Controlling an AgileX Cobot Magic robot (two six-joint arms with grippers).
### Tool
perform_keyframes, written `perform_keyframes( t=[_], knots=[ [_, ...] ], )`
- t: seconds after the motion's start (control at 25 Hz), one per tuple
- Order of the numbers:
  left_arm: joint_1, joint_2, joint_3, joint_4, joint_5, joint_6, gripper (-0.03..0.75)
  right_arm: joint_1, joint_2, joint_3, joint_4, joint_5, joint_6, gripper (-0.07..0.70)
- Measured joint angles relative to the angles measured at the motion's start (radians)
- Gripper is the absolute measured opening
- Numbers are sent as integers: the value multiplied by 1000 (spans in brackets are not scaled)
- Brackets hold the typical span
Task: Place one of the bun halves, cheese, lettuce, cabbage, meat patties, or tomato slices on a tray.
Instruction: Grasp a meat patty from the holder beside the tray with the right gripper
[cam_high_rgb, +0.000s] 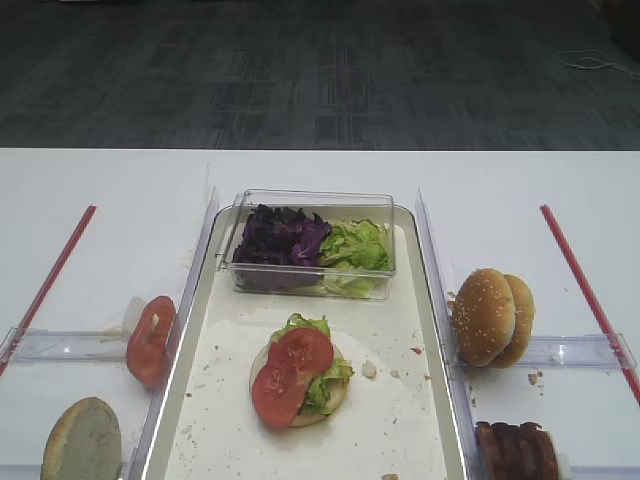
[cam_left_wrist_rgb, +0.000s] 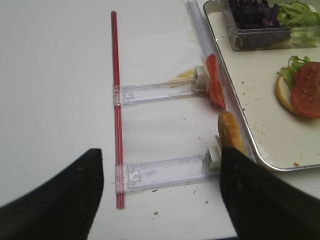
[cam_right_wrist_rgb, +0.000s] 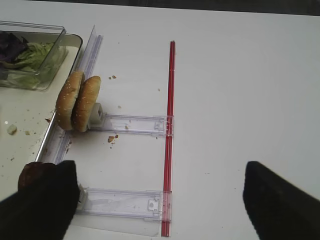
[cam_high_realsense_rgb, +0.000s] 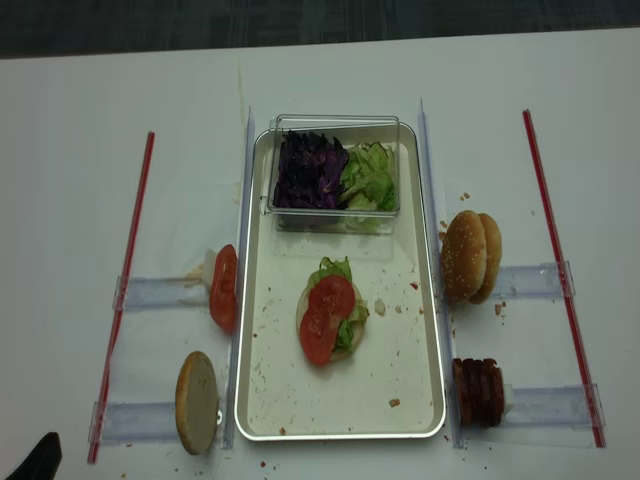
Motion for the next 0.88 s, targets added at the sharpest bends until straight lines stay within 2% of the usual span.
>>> perform_keyframes(
  t=[0.64,0.88],
  knots=[
    [0,0,0,0,0,0,491,0,2,0,0,0,4,689],
    [0,0,0,0,0,0,491,0,161,0,0,-2,16,689]
  ],
)
